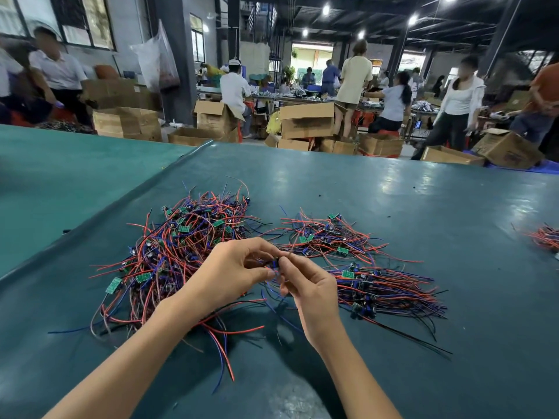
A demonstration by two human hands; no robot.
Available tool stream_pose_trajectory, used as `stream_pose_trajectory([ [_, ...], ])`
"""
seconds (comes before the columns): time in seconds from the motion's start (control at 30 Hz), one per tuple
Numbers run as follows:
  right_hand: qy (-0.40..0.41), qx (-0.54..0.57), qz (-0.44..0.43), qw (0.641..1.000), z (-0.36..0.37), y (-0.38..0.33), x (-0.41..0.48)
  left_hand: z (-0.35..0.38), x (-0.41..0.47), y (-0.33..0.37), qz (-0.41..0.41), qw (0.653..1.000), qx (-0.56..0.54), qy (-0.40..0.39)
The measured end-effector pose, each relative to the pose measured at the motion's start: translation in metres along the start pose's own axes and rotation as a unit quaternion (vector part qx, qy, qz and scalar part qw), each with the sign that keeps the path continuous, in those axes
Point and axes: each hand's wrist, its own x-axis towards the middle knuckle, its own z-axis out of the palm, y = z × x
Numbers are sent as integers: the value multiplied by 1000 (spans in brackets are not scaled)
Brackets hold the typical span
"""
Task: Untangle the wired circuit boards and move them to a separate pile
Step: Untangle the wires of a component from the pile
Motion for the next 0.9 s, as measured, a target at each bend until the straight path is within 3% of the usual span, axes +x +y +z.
stream_pose_trajectory([
  [0.23,99,14,26,995,-6,-10,9,-4,2,-13,-29,997,53,46],
  [0.37,169,34,31,985,-18,-35,48,-14,5,-26,-44,985,116,121],
  [0.5,231,35,143,962,-39,-55,112,-24,7,-47,-66,967,177,171],
  [0.57,237,1,206,949,-53,-52,136,-28,7,-59,-86,962,228,125],
  [0.67,239,-47,260,935,-68,-40,152,-32,12,-72,-115,942,316,-6],
  [0.77,281,-27,238,929,-61,-34,157,-29,14,-76,-142,908,379,-107],
  [0.83,303,-28,204,931,-40,-32,151,-23,15,-76,-147,883,429,-120],
  [0.9,277,-97,156,943,-14,-25,136,-16,17,-75,-138,898,413,-66],
])
